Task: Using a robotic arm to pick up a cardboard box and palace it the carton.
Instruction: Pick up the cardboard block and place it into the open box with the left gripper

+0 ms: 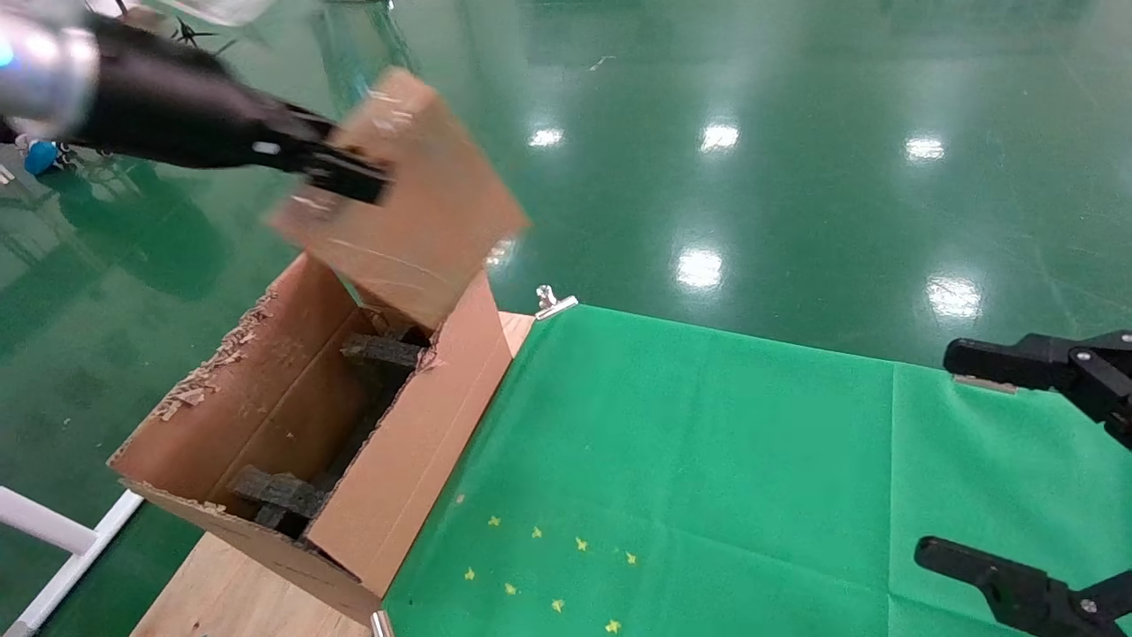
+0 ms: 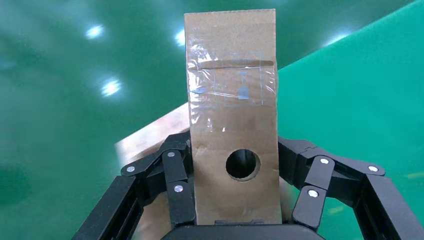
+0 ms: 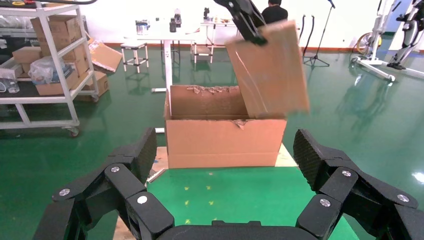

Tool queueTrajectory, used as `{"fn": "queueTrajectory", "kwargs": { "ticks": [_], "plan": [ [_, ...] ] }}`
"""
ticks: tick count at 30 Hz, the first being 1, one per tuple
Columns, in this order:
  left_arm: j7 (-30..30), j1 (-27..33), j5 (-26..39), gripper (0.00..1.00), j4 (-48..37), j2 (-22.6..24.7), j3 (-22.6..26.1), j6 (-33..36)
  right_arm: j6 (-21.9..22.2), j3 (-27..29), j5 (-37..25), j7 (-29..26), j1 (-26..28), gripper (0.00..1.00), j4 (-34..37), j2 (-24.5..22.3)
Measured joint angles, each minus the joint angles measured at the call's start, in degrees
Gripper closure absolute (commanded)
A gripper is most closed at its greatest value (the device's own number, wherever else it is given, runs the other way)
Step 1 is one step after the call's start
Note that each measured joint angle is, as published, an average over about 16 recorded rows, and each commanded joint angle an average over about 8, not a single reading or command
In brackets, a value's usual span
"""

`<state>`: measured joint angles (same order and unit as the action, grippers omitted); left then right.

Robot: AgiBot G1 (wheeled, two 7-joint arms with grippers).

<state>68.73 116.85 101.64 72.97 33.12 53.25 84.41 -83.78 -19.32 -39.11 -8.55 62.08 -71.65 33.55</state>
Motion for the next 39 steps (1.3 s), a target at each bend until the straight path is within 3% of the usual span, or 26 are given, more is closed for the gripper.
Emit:
{"fn": "queueTrajectory", "kwargs": {
  "ticks": [7,14,39],
  "plan": [
    [-7.5,-1.2,3.9,1.0,-8.6,-4.4,1.2,-1.7,0.0,0.0,0.0,0.0,0.0,0.0,0.0,0.0],
    [-13.4,-6.1,5.2,1.0,-20.3,-4.7,2.8,-7.2,0.0,0.0,0.0,0.0,0.0,0.0,0.0,0.0],
    [-23.9,-15.2,6.6,1.0,-55.3,7.9,4.7,-22.2,0.0,0.0,0.0,0.0,0.0,0.0,0.0,0.0]
  ]
}}
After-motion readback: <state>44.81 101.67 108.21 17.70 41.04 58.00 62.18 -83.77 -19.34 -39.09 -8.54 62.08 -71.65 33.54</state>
